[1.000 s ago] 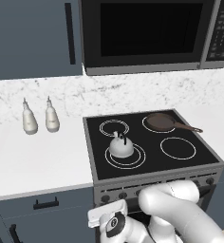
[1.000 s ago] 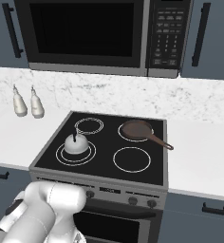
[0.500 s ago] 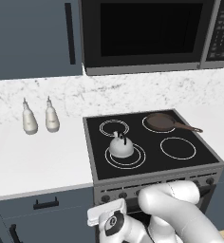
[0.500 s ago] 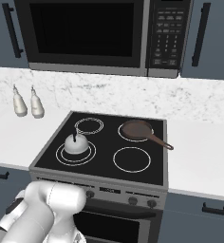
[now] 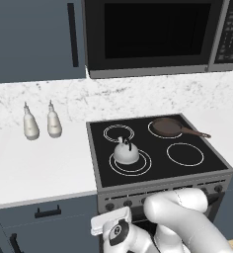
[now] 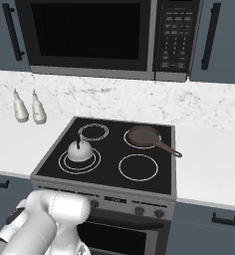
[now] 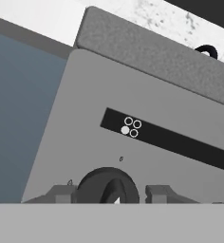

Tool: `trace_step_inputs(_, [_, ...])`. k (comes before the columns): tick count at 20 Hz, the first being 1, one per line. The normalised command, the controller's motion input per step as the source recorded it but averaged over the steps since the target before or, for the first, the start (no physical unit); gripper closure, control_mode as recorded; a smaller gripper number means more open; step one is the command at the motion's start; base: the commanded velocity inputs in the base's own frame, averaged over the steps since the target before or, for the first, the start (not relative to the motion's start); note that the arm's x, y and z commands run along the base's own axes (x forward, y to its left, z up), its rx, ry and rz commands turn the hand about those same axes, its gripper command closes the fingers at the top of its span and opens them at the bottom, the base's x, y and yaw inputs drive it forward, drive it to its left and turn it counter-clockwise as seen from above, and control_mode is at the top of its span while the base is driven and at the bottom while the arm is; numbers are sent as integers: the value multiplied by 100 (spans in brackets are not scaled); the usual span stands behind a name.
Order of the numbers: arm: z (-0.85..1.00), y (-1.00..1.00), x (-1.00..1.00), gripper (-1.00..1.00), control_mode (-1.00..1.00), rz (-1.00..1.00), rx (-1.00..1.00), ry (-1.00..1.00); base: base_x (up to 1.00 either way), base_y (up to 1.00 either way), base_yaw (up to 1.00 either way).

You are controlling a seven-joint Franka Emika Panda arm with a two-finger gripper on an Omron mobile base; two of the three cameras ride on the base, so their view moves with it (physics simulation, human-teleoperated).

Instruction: Pick the kettle from the counter and place it on a stove burner. Then turn the burner on.

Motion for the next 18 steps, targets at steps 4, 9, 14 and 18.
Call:
trace_step_inputs(4, [0,0,0,100,-100,0,0,0,0,0,0])
trace_step_inputs(9, [0,8,0,100,-100,0,-5,0,0,0,0])
trace_step_inputs(14, [-1,47,0,100,-100,1,-26,4,0,0,0])
trace_step_inputs(18, [0,55,0,100,-100,2,-34,12,0,0,0])
